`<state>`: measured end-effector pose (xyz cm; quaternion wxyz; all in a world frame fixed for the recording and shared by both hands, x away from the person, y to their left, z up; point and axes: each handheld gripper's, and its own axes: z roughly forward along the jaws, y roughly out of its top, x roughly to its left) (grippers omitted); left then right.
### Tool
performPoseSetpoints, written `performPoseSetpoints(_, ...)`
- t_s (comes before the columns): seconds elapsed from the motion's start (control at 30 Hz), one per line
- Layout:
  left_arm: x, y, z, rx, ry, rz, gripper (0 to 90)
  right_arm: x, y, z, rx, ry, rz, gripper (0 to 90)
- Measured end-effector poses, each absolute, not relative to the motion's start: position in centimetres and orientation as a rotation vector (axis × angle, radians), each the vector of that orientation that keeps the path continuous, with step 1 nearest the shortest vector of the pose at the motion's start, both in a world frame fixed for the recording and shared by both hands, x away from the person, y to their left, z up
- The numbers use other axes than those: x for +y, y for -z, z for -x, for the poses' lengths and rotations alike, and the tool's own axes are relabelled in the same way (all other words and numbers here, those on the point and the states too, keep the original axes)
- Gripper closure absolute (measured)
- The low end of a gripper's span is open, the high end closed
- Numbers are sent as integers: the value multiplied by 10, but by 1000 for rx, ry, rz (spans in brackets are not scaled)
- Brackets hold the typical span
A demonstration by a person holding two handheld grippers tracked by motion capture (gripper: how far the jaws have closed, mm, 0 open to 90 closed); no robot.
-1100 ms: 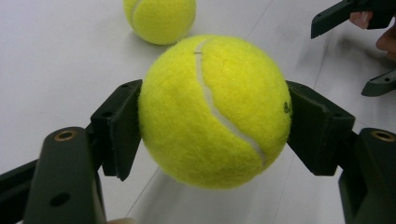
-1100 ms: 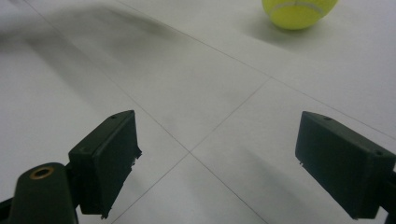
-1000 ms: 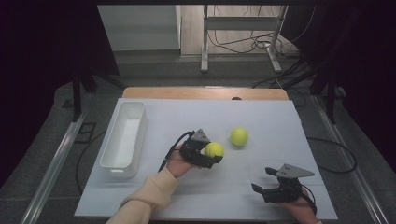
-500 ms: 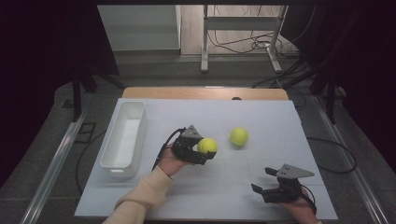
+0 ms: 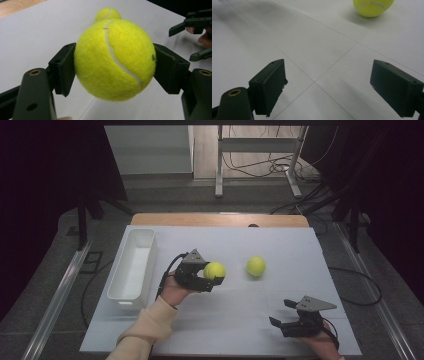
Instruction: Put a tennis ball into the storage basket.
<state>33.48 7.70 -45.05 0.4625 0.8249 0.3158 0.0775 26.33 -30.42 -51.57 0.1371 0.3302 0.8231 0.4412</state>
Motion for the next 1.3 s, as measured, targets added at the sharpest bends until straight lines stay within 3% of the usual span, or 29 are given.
performPoseSetpoints(1.3, 125, 425, -334, 846, -262, -1920, 266, -304, 516, -263, 2385, -1271, -952, 137)
